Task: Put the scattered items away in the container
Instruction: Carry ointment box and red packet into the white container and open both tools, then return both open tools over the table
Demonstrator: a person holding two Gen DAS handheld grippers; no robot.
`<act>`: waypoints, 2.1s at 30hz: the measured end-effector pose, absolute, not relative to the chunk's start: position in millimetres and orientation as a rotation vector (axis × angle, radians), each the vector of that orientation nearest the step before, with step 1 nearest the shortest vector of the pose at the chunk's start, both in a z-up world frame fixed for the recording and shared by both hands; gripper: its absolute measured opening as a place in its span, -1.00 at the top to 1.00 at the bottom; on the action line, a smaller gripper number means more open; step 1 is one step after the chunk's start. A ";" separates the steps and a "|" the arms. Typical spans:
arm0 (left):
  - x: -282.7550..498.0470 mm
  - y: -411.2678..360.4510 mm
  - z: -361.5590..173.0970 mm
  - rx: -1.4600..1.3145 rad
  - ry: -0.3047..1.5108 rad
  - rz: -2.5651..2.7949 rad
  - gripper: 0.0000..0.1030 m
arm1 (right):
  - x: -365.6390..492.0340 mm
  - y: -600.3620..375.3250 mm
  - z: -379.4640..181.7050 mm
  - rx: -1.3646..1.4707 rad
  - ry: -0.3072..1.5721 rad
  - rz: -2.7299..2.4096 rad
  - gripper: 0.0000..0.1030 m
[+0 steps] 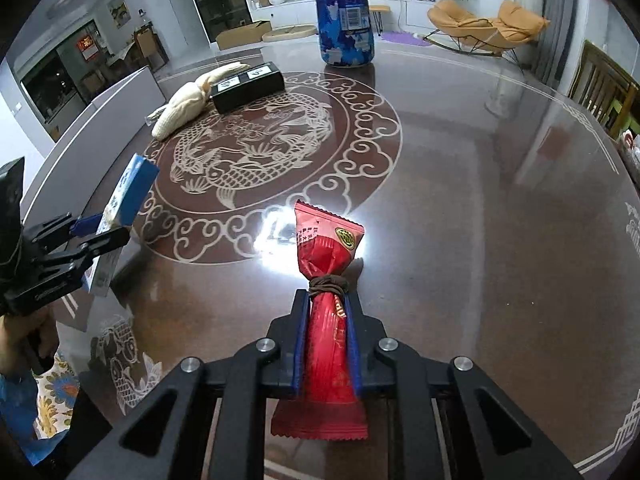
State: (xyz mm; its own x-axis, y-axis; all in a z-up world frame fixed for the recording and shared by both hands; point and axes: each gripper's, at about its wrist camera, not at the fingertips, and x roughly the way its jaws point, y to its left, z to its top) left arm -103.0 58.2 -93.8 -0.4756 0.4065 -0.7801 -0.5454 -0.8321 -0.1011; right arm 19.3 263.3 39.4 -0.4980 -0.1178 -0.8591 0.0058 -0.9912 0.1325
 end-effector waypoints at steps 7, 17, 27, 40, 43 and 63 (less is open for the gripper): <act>-92.0 -7.2 -36.3 -1.057 0.076 2.339 0.17 | 5.9 204.6 97.7 1.352 -0.141 -2.612 0.66; -125.5 -205.7 35.2 -1.040 -0.038 2.653 0.17 | -45.7 5.4 179.7 1.052 0.010 -2.380 0.66; -163.3 -335.2 5.6 -1.267 -0.193 2.790 0.17 | -108.3 -191.6 173.0 0.976 0.204 -2.221 0.65; -178.3 -334.4 -43.1 -1.488 -0.089 2.831 -0.25 | -140.0 -205.8 97.2 1.145 0.057 -2.154 -0.75; -171.1 -324.4 -40.9 -1.449 0.005 2.879 -0.39 | -145.4 -182.3 95.3 1.122 -0.110 -2.106 -0.75; -81.3 -126.5 34.5 -0.941 0.234 2.713 -0.90 | -59.8 83.2 98.2 0.958 -0.501 -2.227 -1.00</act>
State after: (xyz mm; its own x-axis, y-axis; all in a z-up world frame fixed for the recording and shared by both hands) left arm -81.3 -126.5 34.5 -0.7566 0.1902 -0.6257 -0.2944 -0.9534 0.0662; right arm -59.8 83.2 98.2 -0.5186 -0.6958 -0.4968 0.4162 -0.7131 0.5642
